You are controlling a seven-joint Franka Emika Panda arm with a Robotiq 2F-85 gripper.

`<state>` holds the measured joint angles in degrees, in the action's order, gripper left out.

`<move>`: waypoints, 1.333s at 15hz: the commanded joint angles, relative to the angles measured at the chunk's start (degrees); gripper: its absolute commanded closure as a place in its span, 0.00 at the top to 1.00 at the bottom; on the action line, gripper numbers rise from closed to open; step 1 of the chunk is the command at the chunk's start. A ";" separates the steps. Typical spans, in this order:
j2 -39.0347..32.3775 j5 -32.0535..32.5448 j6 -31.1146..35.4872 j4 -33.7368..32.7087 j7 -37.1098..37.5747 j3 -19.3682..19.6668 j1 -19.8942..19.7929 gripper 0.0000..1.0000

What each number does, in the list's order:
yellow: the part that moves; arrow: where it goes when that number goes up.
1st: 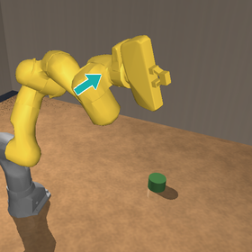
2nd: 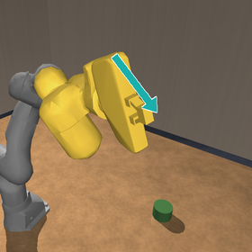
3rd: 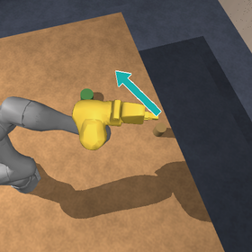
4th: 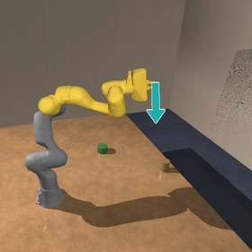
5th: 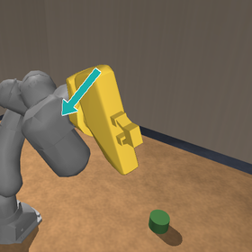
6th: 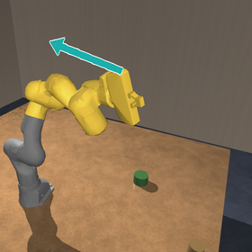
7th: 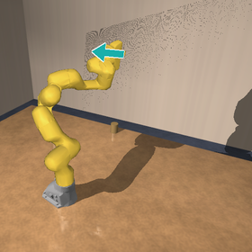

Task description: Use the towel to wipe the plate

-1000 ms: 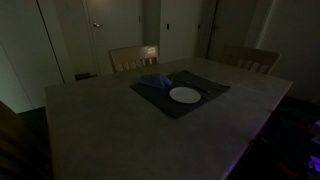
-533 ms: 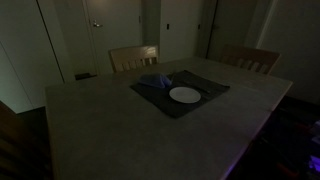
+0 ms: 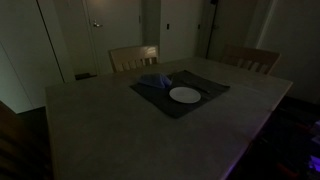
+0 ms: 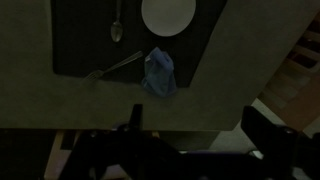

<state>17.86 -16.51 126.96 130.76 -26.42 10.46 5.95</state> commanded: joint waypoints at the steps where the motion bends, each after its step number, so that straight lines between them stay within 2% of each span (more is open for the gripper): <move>1: -6.46 -2.43 0.29 -4.04 -5.65 -0.55 0.41 1.00; 12: -21.10 -2.51 -1.51 -13.46 -10.42 -5.62 -2.26 1.00; 13: -17.91 -0.87 -0.04 -10.26 -7.44 -6.25 -2.56 1.00; 20: -21.36 1.10 0.38 -12.73 -8.80 -7.93 -2.83 1.00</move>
<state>-2.33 -17.08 126.95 118.75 -34.60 5.04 4.75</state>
